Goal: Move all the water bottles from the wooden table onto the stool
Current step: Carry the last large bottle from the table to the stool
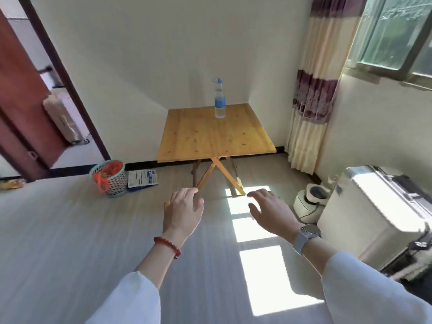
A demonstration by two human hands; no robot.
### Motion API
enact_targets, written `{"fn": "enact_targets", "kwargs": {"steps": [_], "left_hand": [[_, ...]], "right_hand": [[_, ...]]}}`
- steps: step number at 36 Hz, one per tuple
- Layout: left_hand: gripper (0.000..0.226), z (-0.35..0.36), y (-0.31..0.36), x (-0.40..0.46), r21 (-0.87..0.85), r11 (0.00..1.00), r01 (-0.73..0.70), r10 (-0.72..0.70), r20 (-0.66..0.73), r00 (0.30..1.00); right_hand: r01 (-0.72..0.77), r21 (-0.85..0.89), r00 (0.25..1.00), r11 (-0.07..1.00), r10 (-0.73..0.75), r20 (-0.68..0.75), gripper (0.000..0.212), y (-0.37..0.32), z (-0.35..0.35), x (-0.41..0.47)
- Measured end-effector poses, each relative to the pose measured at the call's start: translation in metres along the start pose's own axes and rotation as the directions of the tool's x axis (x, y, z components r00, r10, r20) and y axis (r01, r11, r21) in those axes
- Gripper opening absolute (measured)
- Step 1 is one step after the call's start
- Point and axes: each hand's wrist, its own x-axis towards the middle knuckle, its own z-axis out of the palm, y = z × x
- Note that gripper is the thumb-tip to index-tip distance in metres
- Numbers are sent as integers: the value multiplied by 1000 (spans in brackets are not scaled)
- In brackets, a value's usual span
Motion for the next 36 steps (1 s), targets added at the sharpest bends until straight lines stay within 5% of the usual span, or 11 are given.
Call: {"fn": "enact_targets", "kwargs": {"steps": [13, 36], "left_hand": [[30, 102, -29, 300, -53, 998, -42, 44, 35, 998], [44, 278, -132, 768, -185, 973, 142, -121, 121, 985]], "right_hand": [[-81, 136, 995, 987, 87, -39, 34, 90, 19, 294], [-190, 419, 978, 888, 210, -2, 48, 238, 89, 798]]}}
